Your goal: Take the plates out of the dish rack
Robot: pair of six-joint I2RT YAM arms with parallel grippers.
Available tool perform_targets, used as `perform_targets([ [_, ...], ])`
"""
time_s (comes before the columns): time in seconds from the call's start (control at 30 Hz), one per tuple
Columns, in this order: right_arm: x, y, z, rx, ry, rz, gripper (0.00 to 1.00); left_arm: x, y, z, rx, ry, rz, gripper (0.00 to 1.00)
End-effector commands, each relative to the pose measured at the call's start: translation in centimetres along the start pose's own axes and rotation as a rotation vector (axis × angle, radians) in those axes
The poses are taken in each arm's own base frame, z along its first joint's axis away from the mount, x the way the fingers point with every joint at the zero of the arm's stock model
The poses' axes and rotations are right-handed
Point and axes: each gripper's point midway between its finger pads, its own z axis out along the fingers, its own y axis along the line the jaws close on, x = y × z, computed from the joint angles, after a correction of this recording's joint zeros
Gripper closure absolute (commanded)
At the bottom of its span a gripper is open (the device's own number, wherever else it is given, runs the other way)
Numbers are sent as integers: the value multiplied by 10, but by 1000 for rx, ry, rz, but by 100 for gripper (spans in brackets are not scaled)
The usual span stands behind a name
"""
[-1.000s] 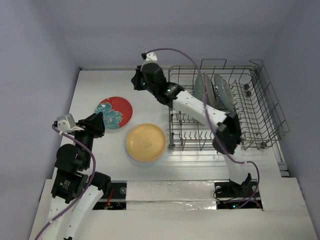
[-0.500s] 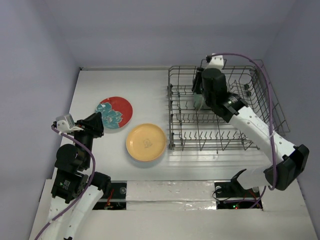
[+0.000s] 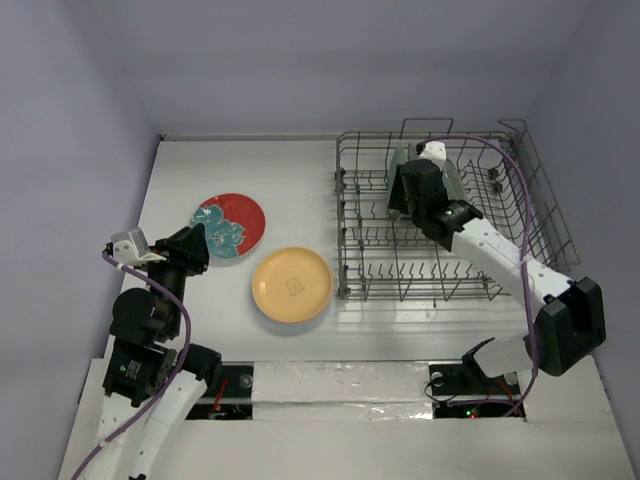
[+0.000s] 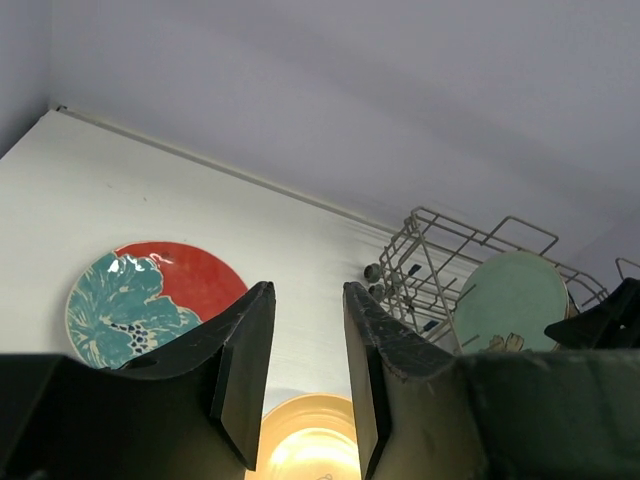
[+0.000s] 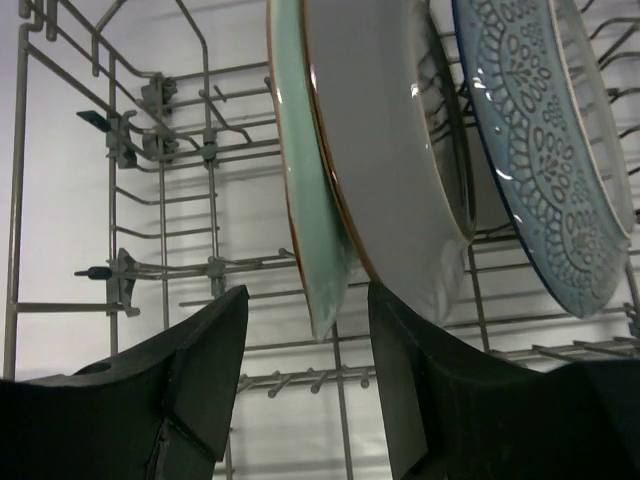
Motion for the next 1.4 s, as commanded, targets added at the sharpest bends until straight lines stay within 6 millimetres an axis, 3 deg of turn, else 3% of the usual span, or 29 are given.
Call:
perform_targets([
  [0.0,-13,-1,15,5,-44,54,43,-5,-5,3,21,-22,-6,69],
  [0.17,-25,5,33,28,-60,34,47,-4,-7,4,29,-18,-4,68],
  [0.33,-35,-13,49,177,-76,0,51,-5,-6,3,27,-23,-5,68],
  [0.43,-30,-15,47,184,-57,12,66,-5,-7,3,31,-21,-5,67],
  [0.53,-31,-17,33,153,-72,49,62,-4,-7,3,33,-18,-5,67],
  [0.63,-35,-18,7,92,-103,84,47,-3,-8,5,36,-15,-4,67],
  [0.77,-42,-16,-10,27,-123,108,44,-3,-8,6,37,-16,-1,67],
  [0.9,-35,2,-6,-45,-105,125,50,-3,-7,5,31,-17,-2,67],
  [1.07,-32,5,0,-45,-95,126,46,-3,-7,5,33,-14,0,67],
  [1.2,-31,18,-4,-114,-99,125,59,-3,-8,6,37,-16,-1,67],
  [1.27,-24,18,2,-105,-80,113,59,-3,-8,5,36,-14,-1,67],
  [1.37,-20,11,11,-49,-78,107,49,-3,-7,5,35,-16,0,67],
])
